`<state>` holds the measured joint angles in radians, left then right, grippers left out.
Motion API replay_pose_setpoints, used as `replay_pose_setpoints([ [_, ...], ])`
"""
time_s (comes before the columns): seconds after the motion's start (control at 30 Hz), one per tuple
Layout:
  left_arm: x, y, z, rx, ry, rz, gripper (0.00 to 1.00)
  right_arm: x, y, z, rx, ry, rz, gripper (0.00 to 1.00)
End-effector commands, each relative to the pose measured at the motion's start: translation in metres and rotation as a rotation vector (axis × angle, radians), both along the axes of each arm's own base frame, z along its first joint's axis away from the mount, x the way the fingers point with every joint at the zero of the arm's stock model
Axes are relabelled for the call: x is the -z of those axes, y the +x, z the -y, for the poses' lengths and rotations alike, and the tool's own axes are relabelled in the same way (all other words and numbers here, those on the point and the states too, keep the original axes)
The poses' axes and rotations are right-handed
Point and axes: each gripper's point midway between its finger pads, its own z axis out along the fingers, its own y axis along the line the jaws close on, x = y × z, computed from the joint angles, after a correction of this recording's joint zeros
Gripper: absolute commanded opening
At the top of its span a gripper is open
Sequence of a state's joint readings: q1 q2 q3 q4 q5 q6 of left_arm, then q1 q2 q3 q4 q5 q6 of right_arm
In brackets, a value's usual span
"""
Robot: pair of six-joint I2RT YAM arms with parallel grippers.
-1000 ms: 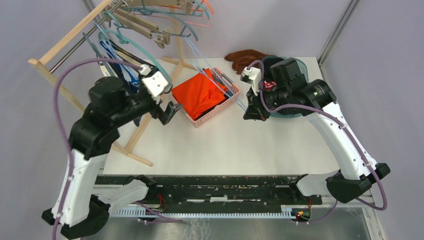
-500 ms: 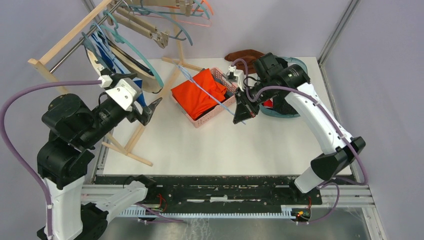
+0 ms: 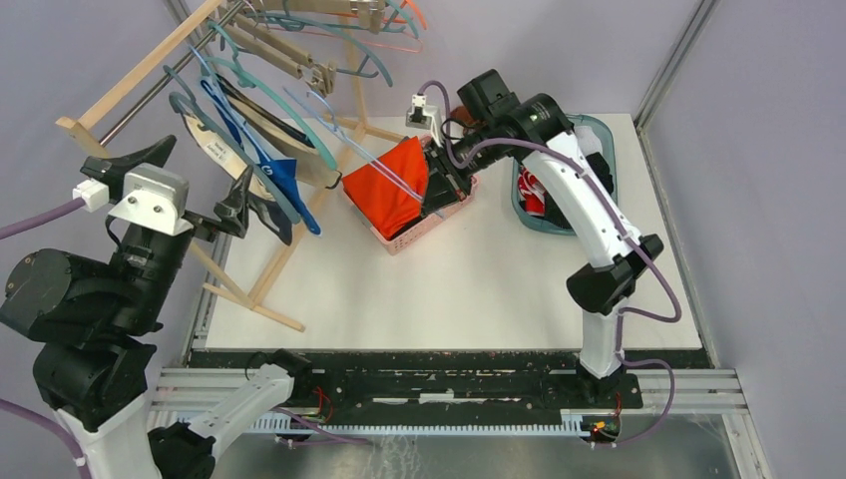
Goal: Remove the underwear clipped to the hanger
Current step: Adjust the hanger.
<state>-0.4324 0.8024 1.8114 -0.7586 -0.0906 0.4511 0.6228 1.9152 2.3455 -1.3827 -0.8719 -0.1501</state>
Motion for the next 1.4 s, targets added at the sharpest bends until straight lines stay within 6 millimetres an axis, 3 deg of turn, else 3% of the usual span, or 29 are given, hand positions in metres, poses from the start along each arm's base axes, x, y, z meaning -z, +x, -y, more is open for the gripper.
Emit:
replay_pose_setpoints([
  [0.0, -0.018, 0.000, -0.024, -0.123, -0.092, 0.049, 1.00, -0.020, -0.003, -0.020, -0.028, 0.075, -0.020, 0.01],
  [0.27, -0.019, -0.002, -0.040, -0.207, -0.120, 0.058, 1.00, -0.043, 0.022, -0.057, -0.007, 0.205, -0.009, 0.01],
  [0.43, -0.003, 0.015, -0.052, -0.315, -0.108, 0.029, 0.99, -0.060, 0.042, -0.078, 0.018, 0.301, -0.001, 0.01],
  [0.57, 0.016, 0.037, -0.061, -0.414, -0.106, -0.008, 0.99, -0.062, 0.047, -0.083, 0.027, 0.316, -0.017, 0.01],
  [0.67, 0.019, 0.039, -0.059, -0.404, -0.113, -0.031, 0.96, -0.057, 0.045, -0.078, 0.042, 0.288, -0.004, 0.01],
  [0.9, 0.016, -0.009, -0.050, -0.264, -0.060, -0.053, 0.96, -0.031, 0.034, -0.049, 0.087, 0.158, 0.055, 0.01],
  [1.17, 0.036, -0.054, -0.113, -0.573, -0.017, -0.064, 0.94, -0.021, 0.030, -0.038, 0.099, 0.097, 0.056, 0.01],
  [1.37, 0.031, -0.072, -0.139, -0.725, -0.033, -0.057, 0.86, -0.015, 0.033, -0.034, 0.108, 0.066, 0.072, 0.01],
])
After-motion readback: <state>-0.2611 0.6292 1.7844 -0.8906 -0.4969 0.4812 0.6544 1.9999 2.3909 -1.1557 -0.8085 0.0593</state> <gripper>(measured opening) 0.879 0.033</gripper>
